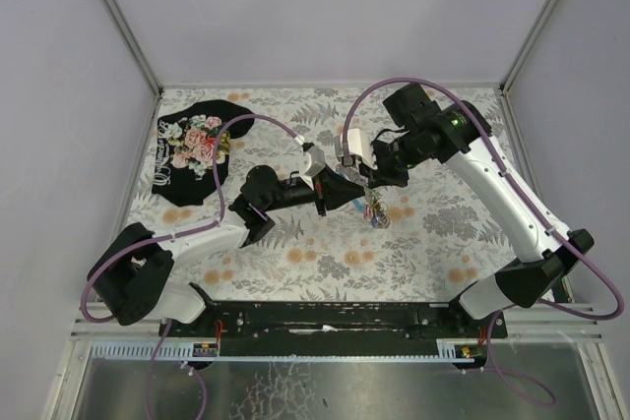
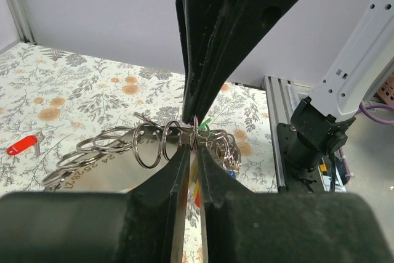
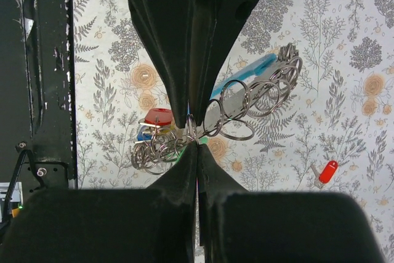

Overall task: Remove the keys from the keyring
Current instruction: Remove the key from the keyring.

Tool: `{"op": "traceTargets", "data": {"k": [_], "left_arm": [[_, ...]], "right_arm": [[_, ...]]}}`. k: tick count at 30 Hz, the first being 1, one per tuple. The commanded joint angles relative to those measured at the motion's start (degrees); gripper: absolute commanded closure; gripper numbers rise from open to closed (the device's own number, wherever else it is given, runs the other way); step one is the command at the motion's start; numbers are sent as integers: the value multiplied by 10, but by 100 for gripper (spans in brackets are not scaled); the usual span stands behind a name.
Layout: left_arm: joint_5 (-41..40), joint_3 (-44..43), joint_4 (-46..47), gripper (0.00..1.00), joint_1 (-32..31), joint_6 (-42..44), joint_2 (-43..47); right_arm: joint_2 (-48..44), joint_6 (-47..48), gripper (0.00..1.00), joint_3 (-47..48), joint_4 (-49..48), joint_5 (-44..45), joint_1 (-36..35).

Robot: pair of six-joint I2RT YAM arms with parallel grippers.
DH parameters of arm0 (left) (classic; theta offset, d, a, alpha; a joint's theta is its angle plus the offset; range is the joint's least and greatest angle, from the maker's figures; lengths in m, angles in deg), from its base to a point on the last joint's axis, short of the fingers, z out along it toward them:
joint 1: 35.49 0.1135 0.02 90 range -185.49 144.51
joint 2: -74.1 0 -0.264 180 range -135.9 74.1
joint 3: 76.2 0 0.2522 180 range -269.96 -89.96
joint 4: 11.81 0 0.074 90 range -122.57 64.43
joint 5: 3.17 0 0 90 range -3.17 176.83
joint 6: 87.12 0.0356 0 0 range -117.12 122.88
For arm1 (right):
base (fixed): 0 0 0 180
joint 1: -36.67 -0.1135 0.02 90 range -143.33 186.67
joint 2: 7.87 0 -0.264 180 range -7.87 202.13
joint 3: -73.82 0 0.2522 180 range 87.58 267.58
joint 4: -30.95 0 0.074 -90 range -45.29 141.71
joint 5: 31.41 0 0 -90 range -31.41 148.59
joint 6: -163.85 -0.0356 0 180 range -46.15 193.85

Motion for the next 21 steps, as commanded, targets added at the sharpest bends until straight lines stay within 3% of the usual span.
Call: {"op": "traceTargets", "data": {"k": [1, 21], "left_arm": [[-5, -18, 30, 92, -4, 1, -3], [-18, -20, 31, 89, -10, -5, 2]], "right_arm": [[1, 4, 100, 28, 4, 7, -10], [21, -28, 100, 52, 13, 39, -19]]}}
